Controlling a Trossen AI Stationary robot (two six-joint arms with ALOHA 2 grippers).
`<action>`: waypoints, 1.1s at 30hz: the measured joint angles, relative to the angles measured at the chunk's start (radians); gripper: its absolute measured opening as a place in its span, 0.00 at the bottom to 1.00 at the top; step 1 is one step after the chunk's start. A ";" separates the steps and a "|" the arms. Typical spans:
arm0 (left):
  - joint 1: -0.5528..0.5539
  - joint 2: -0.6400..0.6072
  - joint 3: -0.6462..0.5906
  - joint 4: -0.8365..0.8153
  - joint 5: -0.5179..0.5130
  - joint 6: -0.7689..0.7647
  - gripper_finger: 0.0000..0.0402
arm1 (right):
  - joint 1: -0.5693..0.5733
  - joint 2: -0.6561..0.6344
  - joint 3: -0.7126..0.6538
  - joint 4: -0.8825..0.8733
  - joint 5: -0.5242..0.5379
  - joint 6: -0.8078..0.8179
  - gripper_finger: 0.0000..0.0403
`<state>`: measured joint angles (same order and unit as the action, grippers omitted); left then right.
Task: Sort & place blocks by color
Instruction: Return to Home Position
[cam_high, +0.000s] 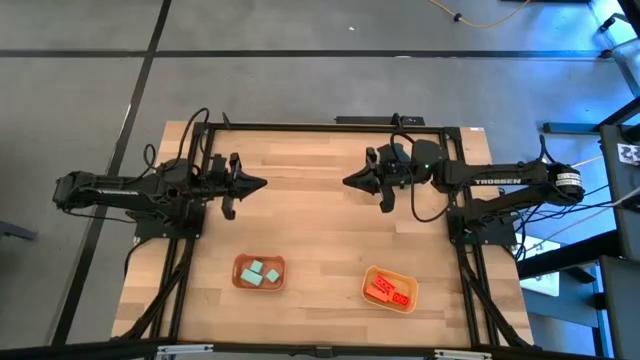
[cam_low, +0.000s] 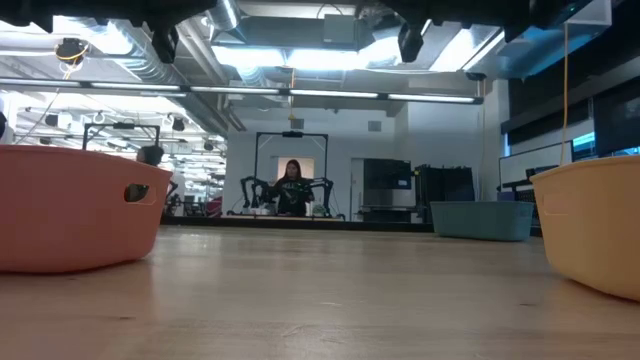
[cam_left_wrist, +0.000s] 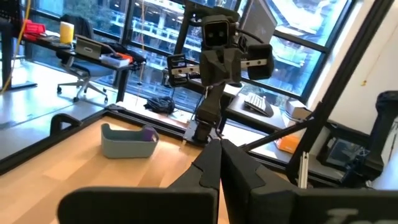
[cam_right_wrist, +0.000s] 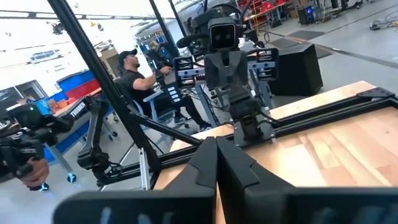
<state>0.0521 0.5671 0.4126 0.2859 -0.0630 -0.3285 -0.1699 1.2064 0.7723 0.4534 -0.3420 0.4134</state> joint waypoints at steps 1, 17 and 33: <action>0.000 0.000 0.000 -0.001 0.001 0.003 0.00 | 0.000 0.000 0.000 0.000 0.000 0.004 0.00; 0.000 -0.558 -0.072 -0.214 0.025 0.086 0.00 | 0.000 0.000 0.000 -0.007 -0.002 0.003 0.00; 0.000 -0.564 -0.347 0.071 0.130 0.007 0.00 | 0.001 0.000 0.000 -0.010 -0.001 0.102 0.00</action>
<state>0.0517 0.0027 0.0656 0.3564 0.0669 -0.3215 -0.1692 1.2064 0.7723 0.4439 -0.3431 0.5154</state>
